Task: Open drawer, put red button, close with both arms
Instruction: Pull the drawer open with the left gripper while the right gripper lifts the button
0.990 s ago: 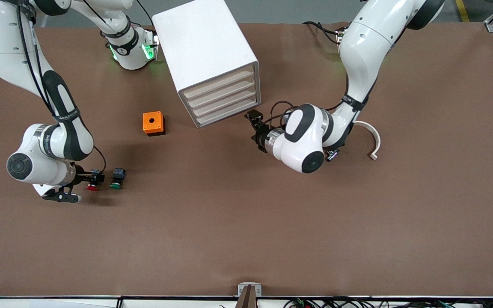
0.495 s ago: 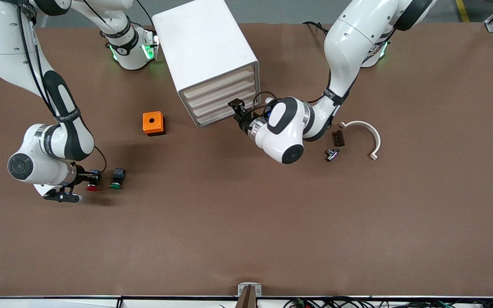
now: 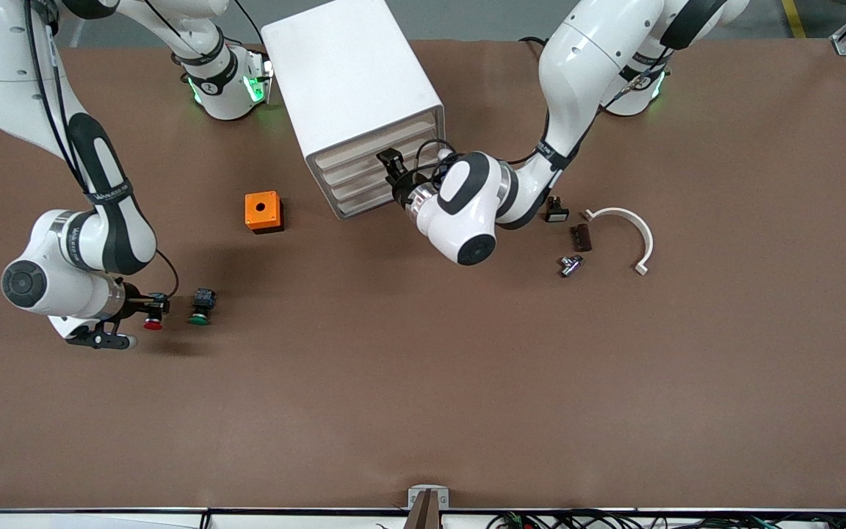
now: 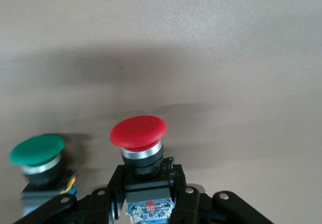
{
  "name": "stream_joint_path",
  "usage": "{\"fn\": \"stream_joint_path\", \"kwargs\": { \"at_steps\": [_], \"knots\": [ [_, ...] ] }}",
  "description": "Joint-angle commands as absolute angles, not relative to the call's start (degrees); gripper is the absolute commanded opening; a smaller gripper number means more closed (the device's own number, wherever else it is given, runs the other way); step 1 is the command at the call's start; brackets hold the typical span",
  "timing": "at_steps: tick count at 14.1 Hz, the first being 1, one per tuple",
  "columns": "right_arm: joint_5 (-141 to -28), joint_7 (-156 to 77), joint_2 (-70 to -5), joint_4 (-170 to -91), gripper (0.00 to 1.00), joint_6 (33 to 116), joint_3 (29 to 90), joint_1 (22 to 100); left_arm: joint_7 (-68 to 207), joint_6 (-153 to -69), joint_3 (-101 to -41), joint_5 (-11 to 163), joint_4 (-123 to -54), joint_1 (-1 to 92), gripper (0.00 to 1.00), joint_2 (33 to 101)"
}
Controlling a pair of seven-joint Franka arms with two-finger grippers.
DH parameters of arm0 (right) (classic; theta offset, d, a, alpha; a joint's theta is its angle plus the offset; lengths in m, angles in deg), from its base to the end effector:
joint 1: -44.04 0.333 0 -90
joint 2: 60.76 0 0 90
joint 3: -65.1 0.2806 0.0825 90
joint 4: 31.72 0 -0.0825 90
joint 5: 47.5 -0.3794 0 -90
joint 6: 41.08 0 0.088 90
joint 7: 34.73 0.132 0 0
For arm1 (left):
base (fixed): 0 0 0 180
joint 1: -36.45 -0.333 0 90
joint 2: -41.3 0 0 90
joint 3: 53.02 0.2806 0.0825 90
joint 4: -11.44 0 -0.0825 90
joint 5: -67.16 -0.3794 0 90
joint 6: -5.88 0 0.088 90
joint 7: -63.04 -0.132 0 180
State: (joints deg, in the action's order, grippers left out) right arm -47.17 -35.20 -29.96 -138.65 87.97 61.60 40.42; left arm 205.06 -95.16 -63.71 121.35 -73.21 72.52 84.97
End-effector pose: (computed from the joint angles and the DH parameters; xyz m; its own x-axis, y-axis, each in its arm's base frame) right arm 0.5934 -0.0746 0.1633 0.9828 -0.1070 -0.1504 -0.1031 -0.9941 0.0339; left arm 0.3937 -0.5287 0.2060 -0.5363 0.8438 -0.0201 0.4016 0.2341 -0.8854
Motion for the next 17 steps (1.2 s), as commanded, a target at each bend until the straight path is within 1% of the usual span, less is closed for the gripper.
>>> {"fn": "stream_joint_path", "kwargs": {
  "at_steps": [1,5,6,7,9,11,12,14,17],
  "knots": [
    [-46.45,-34.64,-35.08,-138.87,0.14,82.78,62.11,41.31,206.13,-94.4,-63.22,122.36,-72.32,73.46,0.53,86.12],
    [-46.36,-28.08,-42.11,-137.63,0.15,69.42,62.11,45.17,206.04,-94.4,-63.22,122.18,-72.32,74.16,0.24,87.27],
    [-46.36,-24.65,-44.04,-137.63,0.15,66.7,62.02,47.01,206.21,-94.4,-63.13,122.01,-72.23,74.42,0.13,87.36],
    [-46.27,-21.05,-45.63,-137.37,0.15,63.88,62.11,48.51,206.3,-94.4,-63.04,122.01,-72.14,74.25,0.0,87.36],
    [-46.27,-13.5,-47.57,-135.18,0.15,56.68,62.11,52.46,207.17,-94.4,-62.17,121.92,-71.97,73.46,0.0,86.75],
    [-46.27,-5.24,-47.93,-131.67,0.15,49.91,62.11,56.76,207.53,-94.4,-60.58,121.83,-71.53,71.71,0.0,86.65],
    [-46.36,-1.63,-47.93,-130.52,0.15,47.79,62.2,58.52,207.45,-94.4,-59.36,121.74,-70.4,70.48,0.0,86.74],
    [-46.45,6.02,-47.93,-129.02,0.15,44.62,62.2,62.82,207.01,-94.4,-58.21,121.74,-69.42,67.76,0.0,86.92],
    [-48.81,17.53,-48.02,-128.93,0.15,44.17,62.46,68.28,206.31,-94.49,-58.03,121.74,-67.58,63.62,0.0,87.09]
  ]
}}
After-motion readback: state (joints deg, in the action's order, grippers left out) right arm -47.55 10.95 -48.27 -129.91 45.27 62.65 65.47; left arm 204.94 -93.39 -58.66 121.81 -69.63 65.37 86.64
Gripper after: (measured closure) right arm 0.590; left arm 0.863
